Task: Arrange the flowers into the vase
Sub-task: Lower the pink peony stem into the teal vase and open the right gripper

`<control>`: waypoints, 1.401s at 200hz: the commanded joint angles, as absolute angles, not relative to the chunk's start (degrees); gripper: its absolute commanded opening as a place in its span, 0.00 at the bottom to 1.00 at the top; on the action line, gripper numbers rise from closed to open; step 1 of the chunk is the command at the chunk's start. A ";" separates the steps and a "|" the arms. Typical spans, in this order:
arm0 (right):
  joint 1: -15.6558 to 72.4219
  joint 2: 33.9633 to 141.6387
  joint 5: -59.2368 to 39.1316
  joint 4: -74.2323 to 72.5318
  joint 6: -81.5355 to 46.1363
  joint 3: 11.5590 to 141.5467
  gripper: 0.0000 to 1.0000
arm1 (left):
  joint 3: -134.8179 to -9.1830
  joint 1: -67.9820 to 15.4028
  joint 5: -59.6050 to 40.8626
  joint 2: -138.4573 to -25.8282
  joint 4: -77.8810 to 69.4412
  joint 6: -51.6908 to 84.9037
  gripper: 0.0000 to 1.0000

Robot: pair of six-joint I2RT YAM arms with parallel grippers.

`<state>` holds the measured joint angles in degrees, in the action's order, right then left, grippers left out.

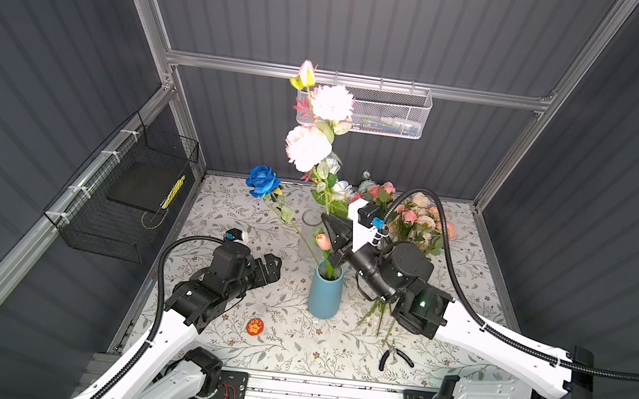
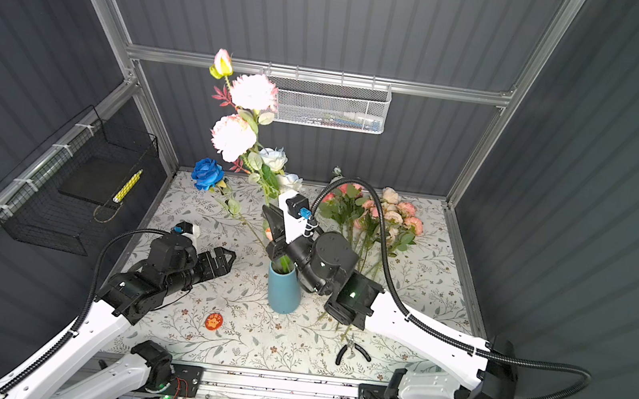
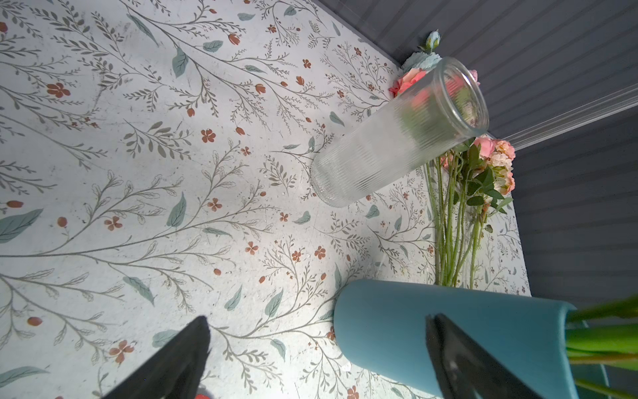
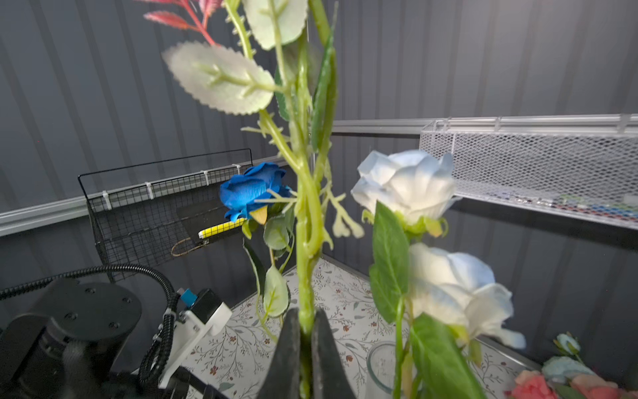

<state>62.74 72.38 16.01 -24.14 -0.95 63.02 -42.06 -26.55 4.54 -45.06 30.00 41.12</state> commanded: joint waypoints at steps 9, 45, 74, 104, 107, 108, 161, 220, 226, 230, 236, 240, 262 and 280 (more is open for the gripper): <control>63.81 68.26 19.79 -28.39 -5.72 59.80 0.14 | -42.80 -26.71 4.40 -44.91 30.14 40.96 1.00; 63.98 67.40 21.74 -26.11 -11.01 55.81 0.27 | -43.24 -26.72 3.93 -44.52 30.20 40.87 1.00; 64.22 66.79 23.55 -22.16 -13.65 54.28 0.42 | -43.50 -26.72 4.04 -44.56 30.41 40.52 1.00; 64.78 61.74 23.92 -21.98 -14.57 50.92 0.63 | -43.15 -26.72 3.88 -44.80 29.97 40.55 1.00; 64.78 61.36 23.83 -21.79 -14.68 50.75 0.64 | -43.11 -26.72 3.87 -44.89 29.85 40.56 1.00; 64.78 61.22 23.82 -21.70 -14.68 50.69 0.65 | -43.09 -26.72 3.87 -44.90 29.82 40.59 1.00; 65.21 53.27 23.42 -16.13 -15.70 46.26 0.80 | -42.95 -26.72 3.67 -45.89 29.00 40.22 1.00; 51.34 45.78 24.28 1.30 -29.49 41.28 0.80 | -42.33 -26.72 3.80 -46.14 28.57 39.85 1.00; 47.93 46.46 21.76 3.30 -31.59 41.19 0.78 | -42.27 -26.72 3.78 -46.29 28.60 39.85 1.00; 45.88 47.12 20.46 4.74 -32.68 41.26 0.77 | -42.19 -26.72 3.78 -46.27 28.57 39.84 1.00; 42.91 48.40 19.07 6.68 -34.13 41.46 0.76 | -42.22 -26.72 3.69 -46.33 28.56 39.88 1.00; 41.10 49.41 17.95 7.72 -34.86 41.61 0.75 | -42.26 -26.74 3.61 -46.32 28.56 39.82 1.00; 32.16 57.53 10.22 12.51 -36.42 44.03 0.70 | -41.89 -26.72 3.51 -46.01 28.61 39.94 1.00; 27.07 66.44 5.80 15.07 -35.86 47.28 0.65 | -41.55 -26.72 3.49 -45.68 28.69 40.07 1.00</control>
